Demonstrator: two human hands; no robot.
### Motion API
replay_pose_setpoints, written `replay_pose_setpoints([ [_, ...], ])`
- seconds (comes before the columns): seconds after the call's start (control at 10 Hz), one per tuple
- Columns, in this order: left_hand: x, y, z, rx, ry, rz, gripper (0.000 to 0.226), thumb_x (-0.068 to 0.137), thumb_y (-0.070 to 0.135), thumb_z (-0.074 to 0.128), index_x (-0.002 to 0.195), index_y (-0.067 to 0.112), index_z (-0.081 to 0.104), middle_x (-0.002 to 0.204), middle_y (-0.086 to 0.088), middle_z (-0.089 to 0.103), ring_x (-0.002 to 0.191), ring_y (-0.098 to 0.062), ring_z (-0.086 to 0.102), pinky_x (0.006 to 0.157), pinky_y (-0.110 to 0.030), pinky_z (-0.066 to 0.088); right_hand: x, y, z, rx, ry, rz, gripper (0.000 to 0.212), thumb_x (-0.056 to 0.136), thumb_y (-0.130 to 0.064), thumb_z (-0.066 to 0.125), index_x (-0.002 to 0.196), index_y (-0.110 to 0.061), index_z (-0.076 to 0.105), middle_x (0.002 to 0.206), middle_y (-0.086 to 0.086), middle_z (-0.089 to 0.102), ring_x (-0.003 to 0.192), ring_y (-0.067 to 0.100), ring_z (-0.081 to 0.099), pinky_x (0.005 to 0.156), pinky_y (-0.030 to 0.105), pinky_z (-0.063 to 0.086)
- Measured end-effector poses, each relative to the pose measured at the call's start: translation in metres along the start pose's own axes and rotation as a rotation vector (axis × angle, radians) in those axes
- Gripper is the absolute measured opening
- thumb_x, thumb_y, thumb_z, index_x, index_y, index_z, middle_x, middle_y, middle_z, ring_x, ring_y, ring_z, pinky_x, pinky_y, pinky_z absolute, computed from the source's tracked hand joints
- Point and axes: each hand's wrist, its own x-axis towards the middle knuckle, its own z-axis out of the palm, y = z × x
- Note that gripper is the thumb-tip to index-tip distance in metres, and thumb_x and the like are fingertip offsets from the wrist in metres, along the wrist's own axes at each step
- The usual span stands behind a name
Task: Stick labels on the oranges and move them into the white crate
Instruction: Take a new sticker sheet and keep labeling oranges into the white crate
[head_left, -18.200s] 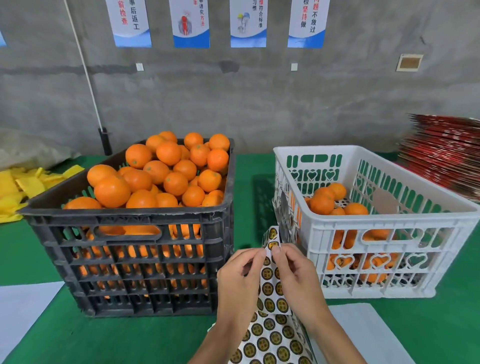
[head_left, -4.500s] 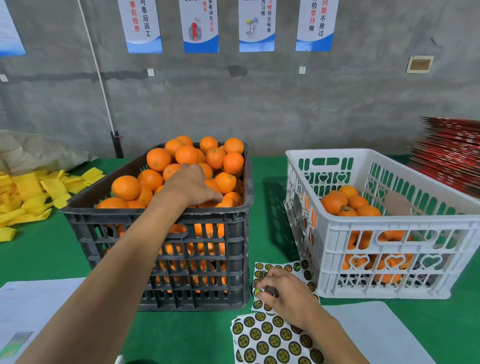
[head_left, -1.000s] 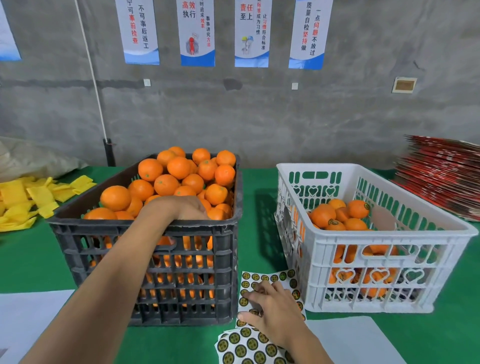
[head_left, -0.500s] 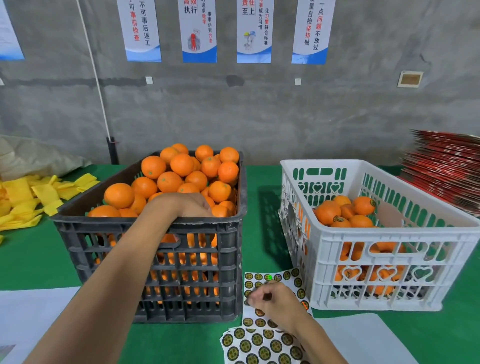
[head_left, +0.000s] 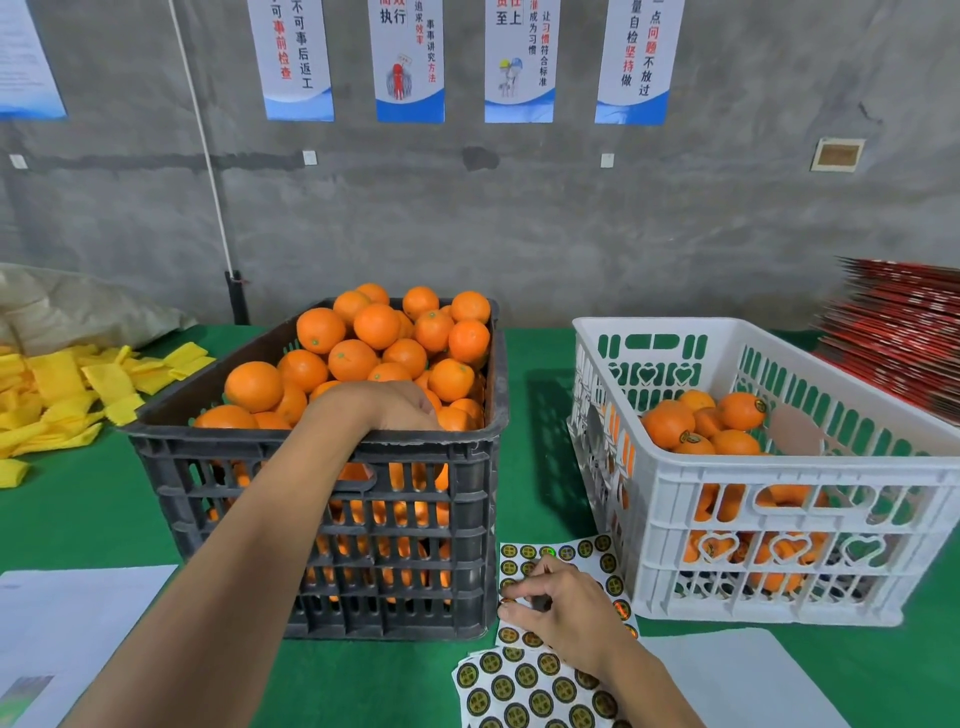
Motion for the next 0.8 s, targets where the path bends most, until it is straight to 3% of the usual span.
replay_pose_setpoints([
  [0.1,-0.001,-0.004,0.000,-0.013,0.028,-0.023,0.011,0.099,0.025,0.063,0.090,0.019,0.065,0.094,-0.004,0.066,0.086,-0.019,0.060,0.060,-0.018,0.047,-0.001,0.000,-0.002,0.142,-0.011,0.025,0.026,0.084,-0.056,0.076,0.105,-0.040,0.080,0.095,-0.007,0.058,0.088,0.009,0.057,0.087,0.029,0.047],
  [0.2,-0.007,0.001,-0.008,-0.046,-0.047,-0.024,0.016,0.090,0.035,0.073,0.094,0.020,0.073,0.105,-0.004,0.072,0.093,-0.022,0.068,0.081,-0.032,0.059,0.000,0.000,-0.002,0.149,-0.012,0.045,0.022,0.085,-0.054,0.076,0.102,-0.041,0.080,0.097,-0.006,0.061,0.090,0.009,0.059,0.091,0.032,0.048],
  [0.3,-0.015,0.006,-0.013,-0.063,-0.147,0.009,0.030,0.077,0.046,0.079,0.098,0.025,0.074,0.107,-0.002,0.071,0.101,-0.026,0.070,0.093,-0.047,0.058,0.000,-0.001,0.000,0.166,-0.001,0.055,0.018,0.087,-0.051,0.074,0.101,-0.041,0.080,0.097,-0.007,0.064,0.093,0.008,0.061,0.094,0.034,0.048],
  [0.4,-0.015,0.004,-0.013,-0.049,-0.128,0.014,0.055,0.060,0.054,0.075,0.104,0.020,0.076,0.107,-0.003,0.073,0.101,-0.026,0.070,0.092,-0.046,0.058,-0.001,0.000,0.002,0.167,0.001,0.041,0.015,0.088,-0.049,0.074,0.100,-0.044,0.080,0.094,-0.009,0.066,0.093,0.006,0.062,0.095,0.032,0.048],
  [0.5,-0.019,0.007,-0.013,-0.044,-0.123,0.014,0.065,0.057,0.055,0.073,0.110,0.016,0.076,0.111,-0.004,0.073,0.103,-0.025,0.070,0.094,-0.044,0.058,-0.001,0.003,0.002,0.209,-0.016,0.023,0.012,0.087,-0.047,0.076,0.097,-0.045,0.080,0.089,-0.009,0.063,0.087,0.005,0.059,0.091,0.032,0.050],
  [0.7,-0.020,0.006,-0.013,-0.068,-0.115,0.010,0.060,0.057,0.055,0.073,0.106,0.020,0.076,0.108,-0.001,0.073,0.104,-0.025,0.070,0.091,-0.043,0.059,0.002,0.006,0.002,0.120,-0.024,-0.042,0.017,0.089,-0.045,0.075,0.105,-0.042,0.079,0.091,-0.012,0.060,0.086,0.008,0.058,0.089,0.035,0.051],
  [0.8,-0.016,0.004,-0.012,-0.066,-0.115,0.013,0.045,0.074,0.048,0.078,0.108,0.018,0.075,0.110,-0.003,0.073,0.102,-0.023,0.070,0.091,-0.040,0.057,0.001,0.007,-0.003,0.064,-0.064,-0.047,0.032,0.085,-0.056,0.074,0.113,-0.041,0.076,0.093,-0.014,0.057,0.087,0.005,0.058,0.090,0.032,0.050],
])
